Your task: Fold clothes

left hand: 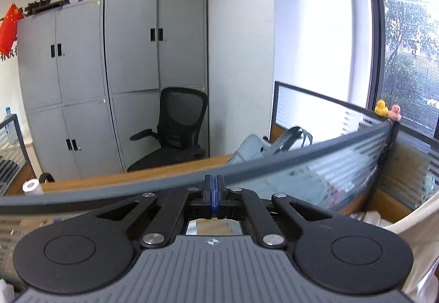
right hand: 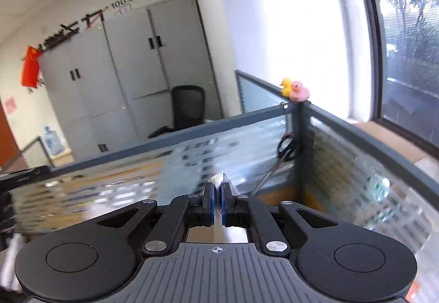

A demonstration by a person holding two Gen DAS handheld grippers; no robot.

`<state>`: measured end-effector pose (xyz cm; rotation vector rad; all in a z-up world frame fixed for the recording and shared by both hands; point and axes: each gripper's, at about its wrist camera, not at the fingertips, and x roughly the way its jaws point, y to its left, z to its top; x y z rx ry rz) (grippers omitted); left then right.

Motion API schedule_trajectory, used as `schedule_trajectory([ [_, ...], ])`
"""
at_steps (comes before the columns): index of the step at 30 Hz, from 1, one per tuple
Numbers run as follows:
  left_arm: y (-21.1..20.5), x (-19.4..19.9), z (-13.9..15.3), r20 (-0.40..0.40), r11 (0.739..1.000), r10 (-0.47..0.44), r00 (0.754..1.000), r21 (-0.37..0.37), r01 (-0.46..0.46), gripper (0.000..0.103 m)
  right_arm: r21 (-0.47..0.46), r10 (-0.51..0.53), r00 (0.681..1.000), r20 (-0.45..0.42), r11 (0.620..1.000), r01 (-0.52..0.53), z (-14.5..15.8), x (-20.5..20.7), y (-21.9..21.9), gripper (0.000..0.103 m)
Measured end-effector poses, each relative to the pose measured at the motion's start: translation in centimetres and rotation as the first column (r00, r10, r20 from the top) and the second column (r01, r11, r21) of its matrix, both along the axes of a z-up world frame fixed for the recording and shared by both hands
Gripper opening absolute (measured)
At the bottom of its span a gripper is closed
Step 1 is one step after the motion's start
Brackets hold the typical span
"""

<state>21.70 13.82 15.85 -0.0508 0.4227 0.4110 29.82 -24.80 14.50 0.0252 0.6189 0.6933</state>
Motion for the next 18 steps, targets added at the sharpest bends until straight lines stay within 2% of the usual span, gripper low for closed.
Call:
schedule_trajectory([
  [2, 0.3, -1.0, -1.7, -0.050, 0.999, -0.004, 0.999, -0.033, 0.003, 0.000, -0.003, 0.014, 1.000, -0.025, 1.000, -0.014, -0.4, -2.0, -0.3, 0.007],
  [4, 0.4, -2.9, -5.0, -0.117, 0.997, -0.015, 0.993, -0.078, 0.006, 0.000, -0.005, 0.028, 0.998, -0.049, 1.000, -0.029, -0.7, -4.1, -0.7, 0.007],
  [7, -0.2, -5.5, -9.8, -0.226, 0.992, -0.045, 0.973, -0.121, 0.017, 0.000, -0.036, 0.019, 0.990, -0.139, 0.999, -0.024, -4.4, -7.6, -0.4, 0.007],
  [12, -1.6, -9.2, -15.4, -0.344, 0.980, -0.119, 0.932, -0.191, 0.055, 0.003, -0.071, -0.023, 0.966, -0.257, 0.997, 0.005, -9.8, -13.3, -0.9, 0.007],
  [14, -2.4, -10.1, -16.9, -0.374, 0.974, -0.158, 0.914, -0.211, 0.082, 0.008, -0.076, -0.049, 0.954, -0.297, 0.997, 0.027, -11.6, -15.1, -1.0, 0.007],
  [16, -2.8, -10.0, -17.8, -0.387, 0.970, -0.190, 0.902, -0.218, 0.111, 0.022, -0.084, -0.077, 0.940, -0.333, 0.995, 0.051, -13.2, -16.9, -1.1, 0.007],
  [18, -3.2, -9.3, -18.2, -0.397, 0.965, -0.219, 0.891, -0.223, 0.138, 0.030, -0.093, -0.106, 0.926, -0.361, 0.993, 0.077, -14.8, -18.7, -1.3, 0.007],
])
